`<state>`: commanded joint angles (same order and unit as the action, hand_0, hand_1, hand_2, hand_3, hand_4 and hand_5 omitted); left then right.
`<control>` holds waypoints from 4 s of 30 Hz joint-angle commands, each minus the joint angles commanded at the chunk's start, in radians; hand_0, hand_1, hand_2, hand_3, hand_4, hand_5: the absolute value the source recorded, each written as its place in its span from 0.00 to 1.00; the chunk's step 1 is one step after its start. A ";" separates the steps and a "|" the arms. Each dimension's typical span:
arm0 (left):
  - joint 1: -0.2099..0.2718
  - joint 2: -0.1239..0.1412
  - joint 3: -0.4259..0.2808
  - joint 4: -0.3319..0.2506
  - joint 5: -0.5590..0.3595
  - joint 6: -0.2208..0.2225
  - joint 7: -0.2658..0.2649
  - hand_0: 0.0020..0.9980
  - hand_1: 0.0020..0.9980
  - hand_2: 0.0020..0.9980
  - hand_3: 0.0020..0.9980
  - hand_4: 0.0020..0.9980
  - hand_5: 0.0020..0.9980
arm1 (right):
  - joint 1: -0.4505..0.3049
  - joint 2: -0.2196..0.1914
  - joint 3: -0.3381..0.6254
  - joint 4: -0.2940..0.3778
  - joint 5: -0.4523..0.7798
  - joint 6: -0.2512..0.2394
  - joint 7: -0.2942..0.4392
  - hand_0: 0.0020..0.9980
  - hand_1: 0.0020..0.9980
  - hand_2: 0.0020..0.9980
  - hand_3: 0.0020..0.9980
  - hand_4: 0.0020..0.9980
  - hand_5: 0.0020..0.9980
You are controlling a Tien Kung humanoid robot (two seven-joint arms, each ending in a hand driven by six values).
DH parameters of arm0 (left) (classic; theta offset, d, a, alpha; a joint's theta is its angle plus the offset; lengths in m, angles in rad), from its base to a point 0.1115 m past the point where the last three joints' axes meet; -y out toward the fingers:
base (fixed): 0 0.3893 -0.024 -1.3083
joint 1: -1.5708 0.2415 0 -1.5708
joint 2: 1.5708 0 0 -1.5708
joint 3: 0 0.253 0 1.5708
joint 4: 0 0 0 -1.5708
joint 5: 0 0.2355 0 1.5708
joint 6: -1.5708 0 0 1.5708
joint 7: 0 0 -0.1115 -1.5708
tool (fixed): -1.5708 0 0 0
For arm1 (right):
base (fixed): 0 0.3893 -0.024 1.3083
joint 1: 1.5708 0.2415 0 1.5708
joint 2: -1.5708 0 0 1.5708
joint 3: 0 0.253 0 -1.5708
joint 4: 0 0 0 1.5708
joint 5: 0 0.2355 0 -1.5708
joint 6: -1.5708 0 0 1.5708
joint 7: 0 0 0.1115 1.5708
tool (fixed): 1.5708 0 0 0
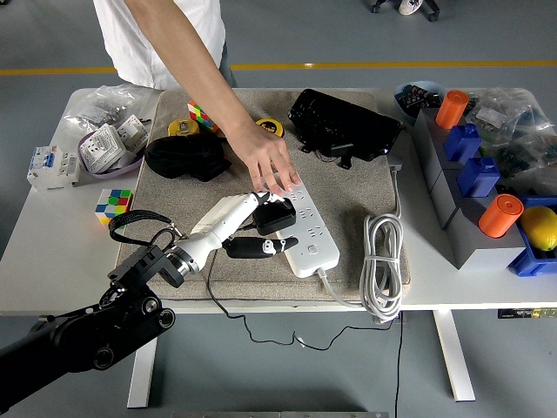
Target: Put the plug near the board,insert it into the board,press the button,pull the plug out
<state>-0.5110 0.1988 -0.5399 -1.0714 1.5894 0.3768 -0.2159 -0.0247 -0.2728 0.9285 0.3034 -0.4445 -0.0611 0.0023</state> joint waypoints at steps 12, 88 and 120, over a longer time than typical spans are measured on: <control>0.008 0.007 -0.036 -0.035 -0.027 0.011 -0.027 0.68 0.72 0.74 0.70 0.89 0.63 | -0.001 0.000 -0.001 0.000 0.000 0.000 0.001 0.68 0.69 0.68 0.59 1.00 0.57; -0.075 0.042 0.015 -0.295 -0.058 -0.489 0.570 0.04 0.10 0.18 0.85 0.61 0.00 | -0.004 -0.012 -0.005 0.009 -0.005 -0.001 0.000 0.67 0.69 0.68 0.59 1.00 0.57; -0.074 0.048 -0.018 -0.312 -0.071 -0.490 0.550 0.04 0.10 0.18 0.83 0.61 0.00 | -0.006 -0.012 0.003 0.011 -0.010 -0.001 0.001 0.67 0.69 0.68 0.59 1.00 0.57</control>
<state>-0.5849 0.2468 -0.5577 -1.3838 1.5188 -0.1127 0.3345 -0.0305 -0.2846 0.9313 0.3148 -0.4542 -0.0622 0.0036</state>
